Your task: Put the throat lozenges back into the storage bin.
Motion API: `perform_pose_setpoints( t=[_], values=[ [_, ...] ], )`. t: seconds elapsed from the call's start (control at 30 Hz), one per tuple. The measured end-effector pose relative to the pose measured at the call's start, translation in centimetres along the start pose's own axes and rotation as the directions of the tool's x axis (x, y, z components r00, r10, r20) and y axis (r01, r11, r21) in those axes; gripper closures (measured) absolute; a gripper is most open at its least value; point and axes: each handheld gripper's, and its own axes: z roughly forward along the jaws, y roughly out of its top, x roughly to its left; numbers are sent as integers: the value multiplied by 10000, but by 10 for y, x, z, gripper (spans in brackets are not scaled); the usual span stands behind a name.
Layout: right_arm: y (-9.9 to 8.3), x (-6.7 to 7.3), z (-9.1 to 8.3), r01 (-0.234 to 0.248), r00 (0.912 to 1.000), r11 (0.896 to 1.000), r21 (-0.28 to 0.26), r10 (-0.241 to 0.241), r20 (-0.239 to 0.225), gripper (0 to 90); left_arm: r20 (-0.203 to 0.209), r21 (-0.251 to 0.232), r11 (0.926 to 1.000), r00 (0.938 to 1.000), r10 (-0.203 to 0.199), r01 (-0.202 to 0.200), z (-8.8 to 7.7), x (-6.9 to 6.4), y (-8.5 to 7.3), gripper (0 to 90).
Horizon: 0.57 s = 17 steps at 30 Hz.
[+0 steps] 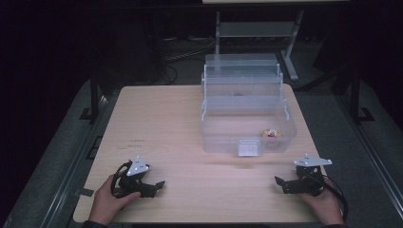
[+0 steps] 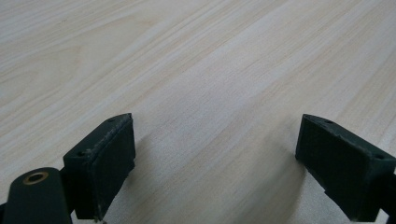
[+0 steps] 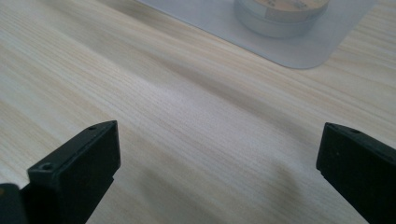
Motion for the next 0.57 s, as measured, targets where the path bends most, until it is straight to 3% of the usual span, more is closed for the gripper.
perform_pose_setpoints(
  t=[0.3,0.57],
  values=[
    [-9,-1,6,82,9998,10000,57,-83,173,0,0,-2,10000,10000,-1,1,0,0,0,112],
    [-11,-2,7,-102,9999,9999,75,103,-42,0,-1,0,10000,10000,2,-2,0,0,0,112]
  ],
)
